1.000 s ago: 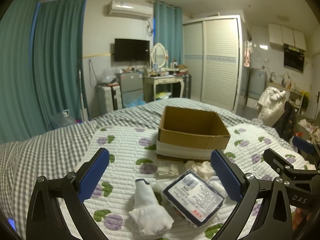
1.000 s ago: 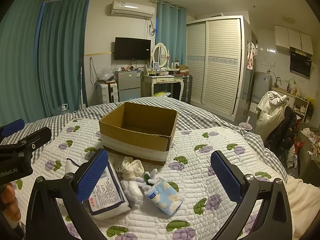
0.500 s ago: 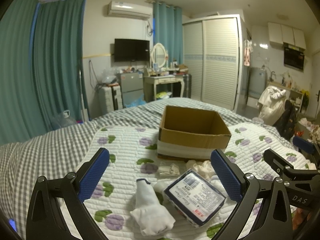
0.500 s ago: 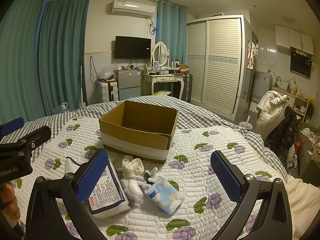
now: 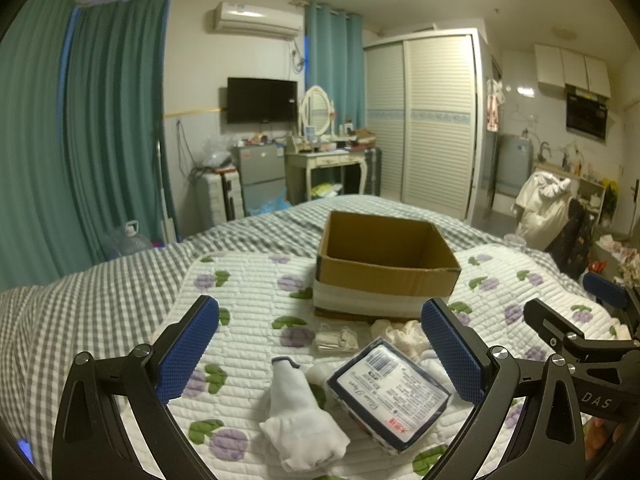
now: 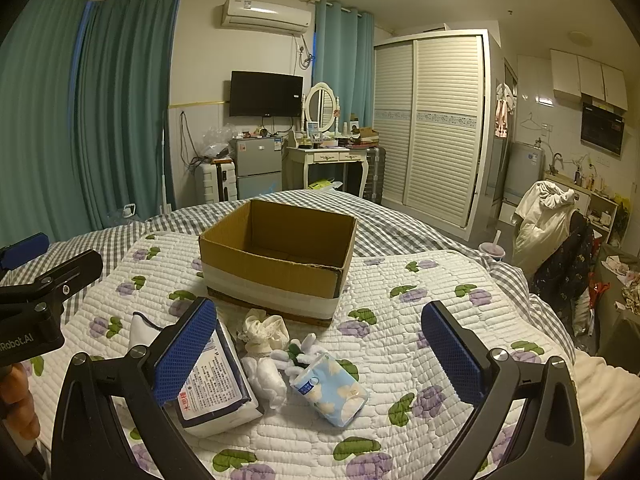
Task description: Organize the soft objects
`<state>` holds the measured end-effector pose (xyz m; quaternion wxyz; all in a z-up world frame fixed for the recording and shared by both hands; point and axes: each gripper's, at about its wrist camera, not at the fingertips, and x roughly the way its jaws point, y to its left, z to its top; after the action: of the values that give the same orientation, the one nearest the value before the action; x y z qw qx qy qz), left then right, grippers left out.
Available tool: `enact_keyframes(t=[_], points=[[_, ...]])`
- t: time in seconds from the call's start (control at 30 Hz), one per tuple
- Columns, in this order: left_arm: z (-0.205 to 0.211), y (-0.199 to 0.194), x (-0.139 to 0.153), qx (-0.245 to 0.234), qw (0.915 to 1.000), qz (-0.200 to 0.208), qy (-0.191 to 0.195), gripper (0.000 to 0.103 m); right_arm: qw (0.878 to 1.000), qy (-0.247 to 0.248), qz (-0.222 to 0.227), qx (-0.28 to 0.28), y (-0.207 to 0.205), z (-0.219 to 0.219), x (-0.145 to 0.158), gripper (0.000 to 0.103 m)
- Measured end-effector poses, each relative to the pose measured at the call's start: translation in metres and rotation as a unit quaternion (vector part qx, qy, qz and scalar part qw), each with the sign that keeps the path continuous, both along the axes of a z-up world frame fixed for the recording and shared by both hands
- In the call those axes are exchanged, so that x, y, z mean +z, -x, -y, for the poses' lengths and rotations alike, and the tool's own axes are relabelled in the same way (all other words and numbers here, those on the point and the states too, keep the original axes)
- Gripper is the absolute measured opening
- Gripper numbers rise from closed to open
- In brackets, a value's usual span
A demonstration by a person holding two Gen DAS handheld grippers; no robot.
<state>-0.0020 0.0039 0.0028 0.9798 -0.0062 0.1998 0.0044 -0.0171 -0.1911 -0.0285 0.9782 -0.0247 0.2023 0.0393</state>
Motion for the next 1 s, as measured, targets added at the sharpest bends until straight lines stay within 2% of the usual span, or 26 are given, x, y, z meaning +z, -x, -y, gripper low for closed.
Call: enact_keyframes(t=[1.0], points=[[0.0005,0.0002,-0.0007,-0.001,1.0000,0.002,-0.002,0.103,1.000,0.000,0.000,0.000,-0.0001,-0.0007,0.0010,0.103]])
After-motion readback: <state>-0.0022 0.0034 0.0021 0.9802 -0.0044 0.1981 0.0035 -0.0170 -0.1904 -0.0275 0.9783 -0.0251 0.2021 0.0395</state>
